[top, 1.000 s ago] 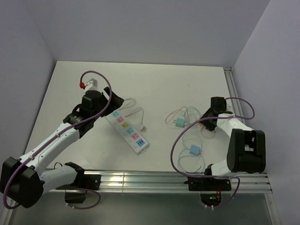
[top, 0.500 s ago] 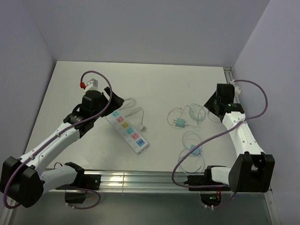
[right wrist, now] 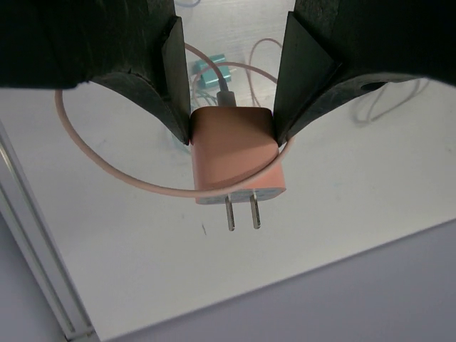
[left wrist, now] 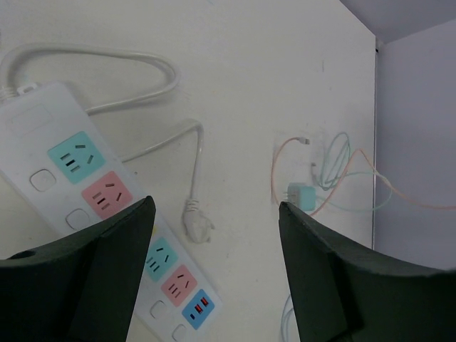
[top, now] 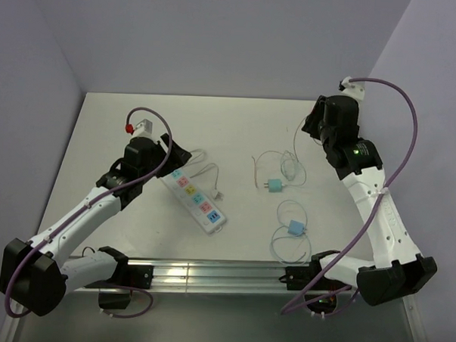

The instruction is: Insert the plug

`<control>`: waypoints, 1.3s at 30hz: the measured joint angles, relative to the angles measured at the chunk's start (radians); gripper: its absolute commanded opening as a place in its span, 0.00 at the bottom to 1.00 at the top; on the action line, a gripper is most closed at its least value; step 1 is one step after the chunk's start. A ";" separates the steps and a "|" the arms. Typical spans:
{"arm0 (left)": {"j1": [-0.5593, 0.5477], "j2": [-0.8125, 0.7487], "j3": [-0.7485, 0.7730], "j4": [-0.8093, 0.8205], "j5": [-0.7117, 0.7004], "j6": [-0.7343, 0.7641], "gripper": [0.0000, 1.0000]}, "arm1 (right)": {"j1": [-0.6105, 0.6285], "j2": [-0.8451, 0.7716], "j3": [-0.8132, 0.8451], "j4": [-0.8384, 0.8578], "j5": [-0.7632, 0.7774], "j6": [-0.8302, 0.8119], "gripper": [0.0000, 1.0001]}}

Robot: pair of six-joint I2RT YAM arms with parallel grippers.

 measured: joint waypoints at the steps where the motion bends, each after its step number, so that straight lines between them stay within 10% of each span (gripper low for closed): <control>1: 0.000 -0.002 0.000 0.005 0.016 0.005 0.75 | 0.000 -0.002 0.020 0.003 -0.008 -0.015 0.00; 8: 0.000 -0.013 0.010 0.039 0.123 0.034 0.70 | 0.000 0.087 0.150 -0.025 -0.130 -0.043 0.00; 18: -0.005 -0.011 0.067 0.037 0.209 0.063 0.69 | 0.000 0.174 -0.385 -0.018 -0.494 0.048 0.00; 27: -0.011 0.039 0.091 0.045 0.263 0.079 0.64 | 0.018 -0.046 -0.423 -0.074 -0.522 0.065 0.00; 39: -0.077 0.051 0.093 0.156 0.379 0.104 0.62 | 0.032 -0.140 -0.545 0.536 -1.088 0.585 0.00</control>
